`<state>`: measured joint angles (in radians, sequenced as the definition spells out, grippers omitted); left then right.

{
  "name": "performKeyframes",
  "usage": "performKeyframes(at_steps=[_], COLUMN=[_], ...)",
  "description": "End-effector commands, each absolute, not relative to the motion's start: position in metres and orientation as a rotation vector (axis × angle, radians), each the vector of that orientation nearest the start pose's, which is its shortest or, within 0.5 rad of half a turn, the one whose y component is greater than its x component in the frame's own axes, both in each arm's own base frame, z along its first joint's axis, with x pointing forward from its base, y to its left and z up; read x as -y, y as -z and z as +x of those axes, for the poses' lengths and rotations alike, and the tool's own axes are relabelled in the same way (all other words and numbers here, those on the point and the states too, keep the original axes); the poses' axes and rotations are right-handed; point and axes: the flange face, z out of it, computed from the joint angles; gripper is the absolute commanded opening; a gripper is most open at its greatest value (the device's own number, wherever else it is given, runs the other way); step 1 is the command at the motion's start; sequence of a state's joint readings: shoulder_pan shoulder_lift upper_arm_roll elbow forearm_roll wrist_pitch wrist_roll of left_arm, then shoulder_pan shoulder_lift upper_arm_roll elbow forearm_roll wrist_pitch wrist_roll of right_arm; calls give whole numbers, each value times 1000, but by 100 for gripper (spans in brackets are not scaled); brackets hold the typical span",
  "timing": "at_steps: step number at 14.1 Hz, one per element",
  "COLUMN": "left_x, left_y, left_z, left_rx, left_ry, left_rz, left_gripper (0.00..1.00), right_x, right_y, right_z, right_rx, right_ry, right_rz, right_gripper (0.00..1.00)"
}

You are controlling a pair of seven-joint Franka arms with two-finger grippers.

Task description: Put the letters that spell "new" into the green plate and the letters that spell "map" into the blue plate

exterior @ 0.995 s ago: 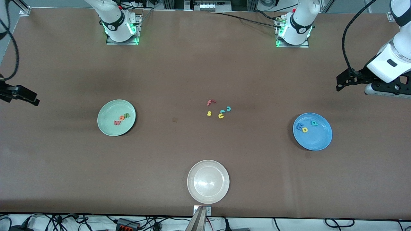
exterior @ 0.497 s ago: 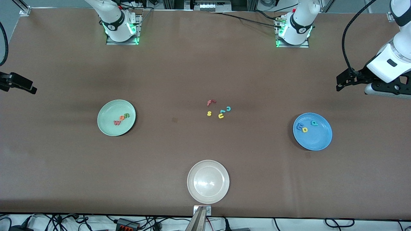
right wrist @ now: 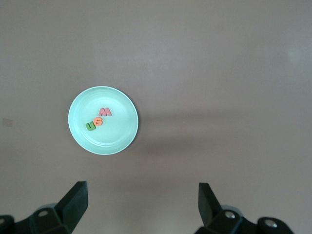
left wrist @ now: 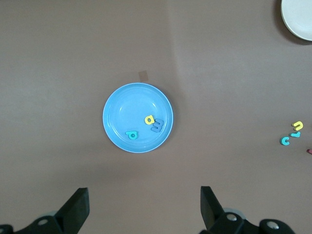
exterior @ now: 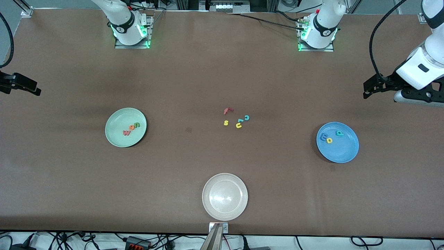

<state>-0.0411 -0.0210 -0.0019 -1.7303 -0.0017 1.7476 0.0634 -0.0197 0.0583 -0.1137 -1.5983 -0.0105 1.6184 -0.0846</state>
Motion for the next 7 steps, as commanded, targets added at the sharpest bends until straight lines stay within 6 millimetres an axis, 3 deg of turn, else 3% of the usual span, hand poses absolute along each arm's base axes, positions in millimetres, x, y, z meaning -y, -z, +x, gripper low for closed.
performKeyframes(at_steps=[1, 4, 7], left_x=[25, 24, 25], left_y=[-582, -582, -582], left_z=[556, 556, 556], left_rx=[-198, -195, -200], left_ry=[58, 58, 58], left_rz=[-3133, -3133, -3132], left_gripper=[100, 100, 100], right_x=[70, 68, 68], right_y=[-580, -570, -577], right_z=[546, 525, 522], right_rx=[-73, -129, -133], right_ry=[-18, -39, -28], right_rz=[-3161, -3153, -3159], right_gripper=[100, 100, 100])
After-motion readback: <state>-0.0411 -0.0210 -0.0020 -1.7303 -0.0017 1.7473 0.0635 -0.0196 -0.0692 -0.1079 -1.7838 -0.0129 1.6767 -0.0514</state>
